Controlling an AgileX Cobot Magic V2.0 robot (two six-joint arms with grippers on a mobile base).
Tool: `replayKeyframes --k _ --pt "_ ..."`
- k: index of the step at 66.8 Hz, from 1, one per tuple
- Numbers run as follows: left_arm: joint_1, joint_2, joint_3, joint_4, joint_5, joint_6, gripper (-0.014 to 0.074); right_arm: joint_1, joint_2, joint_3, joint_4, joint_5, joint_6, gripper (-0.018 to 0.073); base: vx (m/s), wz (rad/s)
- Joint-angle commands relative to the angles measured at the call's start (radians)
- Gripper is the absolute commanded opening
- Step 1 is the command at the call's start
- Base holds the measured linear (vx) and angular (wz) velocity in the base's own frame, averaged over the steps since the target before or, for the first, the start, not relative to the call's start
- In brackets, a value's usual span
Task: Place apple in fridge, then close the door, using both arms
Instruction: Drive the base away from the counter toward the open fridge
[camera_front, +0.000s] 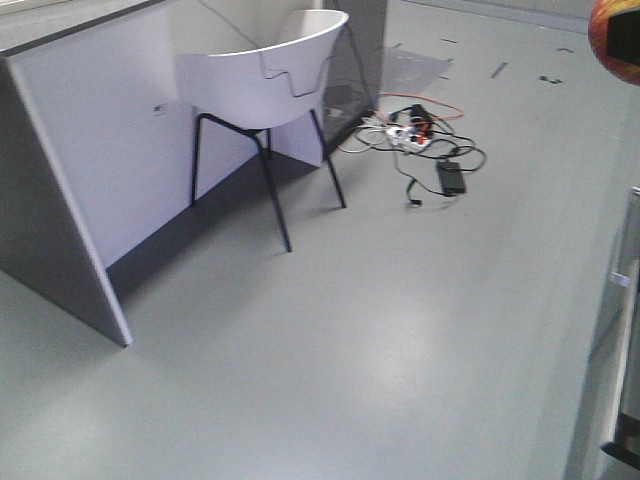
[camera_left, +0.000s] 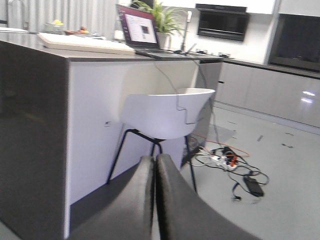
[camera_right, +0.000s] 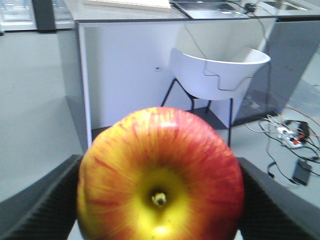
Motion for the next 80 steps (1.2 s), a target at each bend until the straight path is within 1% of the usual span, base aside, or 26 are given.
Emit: replayKeyframes --k 1,80 --pt "-0.006 0.005 -0.018 -0.010 -0.074 0.001 -0.0007 -0.002 -0.011 -0.024 0.043 -0.063 -0.008 0.0193 0.01 0.43" --pt "-0.006 0.005 -0.018 -0.010 -0.074 0.001 -0.0007 -0.002 -0.011 -0.024 0.043 -0.062 -0.008 0.0193 0.03 0.44"
